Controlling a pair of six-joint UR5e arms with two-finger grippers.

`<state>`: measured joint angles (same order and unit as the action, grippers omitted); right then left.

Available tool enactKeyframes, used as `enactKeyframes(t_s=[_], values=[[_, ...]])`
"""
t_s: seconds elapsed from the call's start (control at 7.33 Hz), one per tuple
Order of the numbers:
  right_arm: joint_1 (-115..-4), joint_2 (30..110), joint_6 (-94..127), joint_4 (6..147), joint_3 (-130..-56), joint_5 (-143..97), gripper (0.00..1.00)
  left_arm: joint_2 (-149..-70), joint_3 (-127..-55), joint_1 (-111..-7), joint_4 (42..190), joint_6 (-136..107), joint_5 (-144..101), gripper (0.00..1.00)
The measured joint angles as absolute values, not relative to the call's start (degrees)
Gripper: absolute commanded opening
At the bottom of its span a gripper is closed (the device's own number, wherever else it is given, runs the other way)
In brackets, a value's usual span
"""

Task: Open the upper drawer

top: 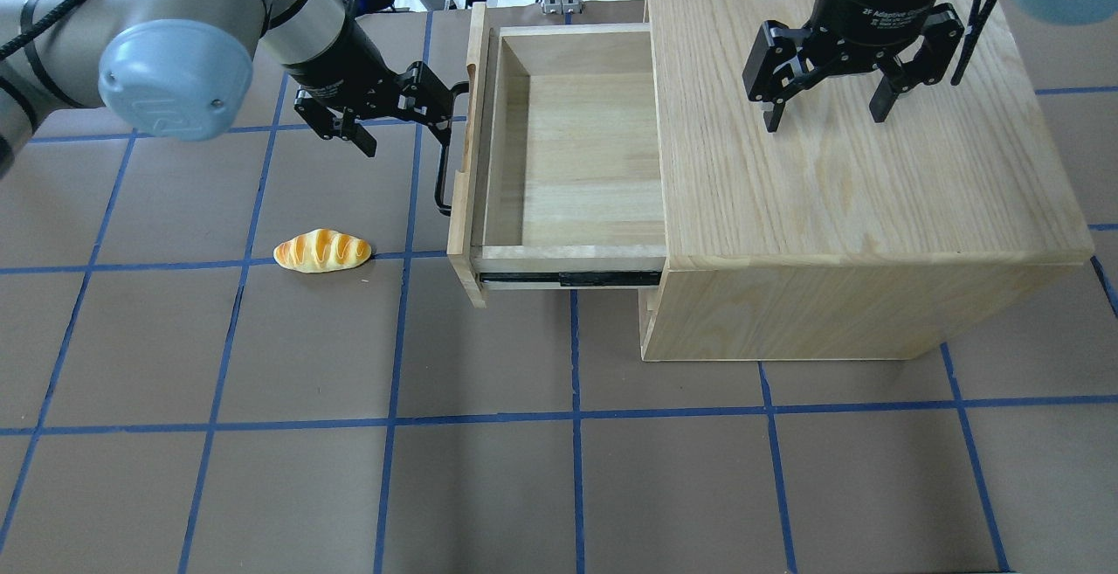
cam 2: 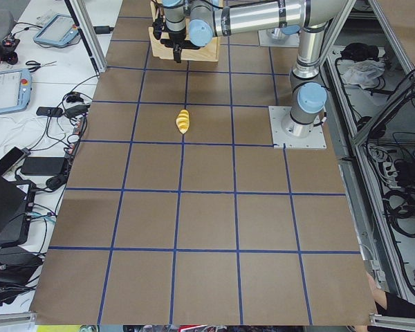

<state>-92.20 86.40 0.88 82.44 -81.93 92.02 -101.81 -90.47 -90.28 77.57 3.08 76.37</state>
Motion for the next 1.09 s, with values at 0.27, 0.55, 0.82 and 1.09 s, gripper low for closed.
enactKeyframes(t_s=[0.27,0.55,0.82,1.09], values=[[-92.20,86.40,0.88,82.44,-81.93,92.02,1.00,-101.67,-90.52,-87.78,78.16,5.55,76.44,1.00],[-92.20,86.40,0.88,82.44,-81.94,92.02,1.00,-100.71,-90.07,-86.56,79.75,6.01,77.01,1.00],[-92.20,86.40,0.88,82.44,-81.92,92.02,1.00,-96.86,-88.40,-86.61,85.38,5.08,78.85,1.00],[-92.20,86.40,0.88,82.44,-81.94,92.02,1.00,-91.31,-87.00,-86.94,91.01,3.80,83.19,1.00]])
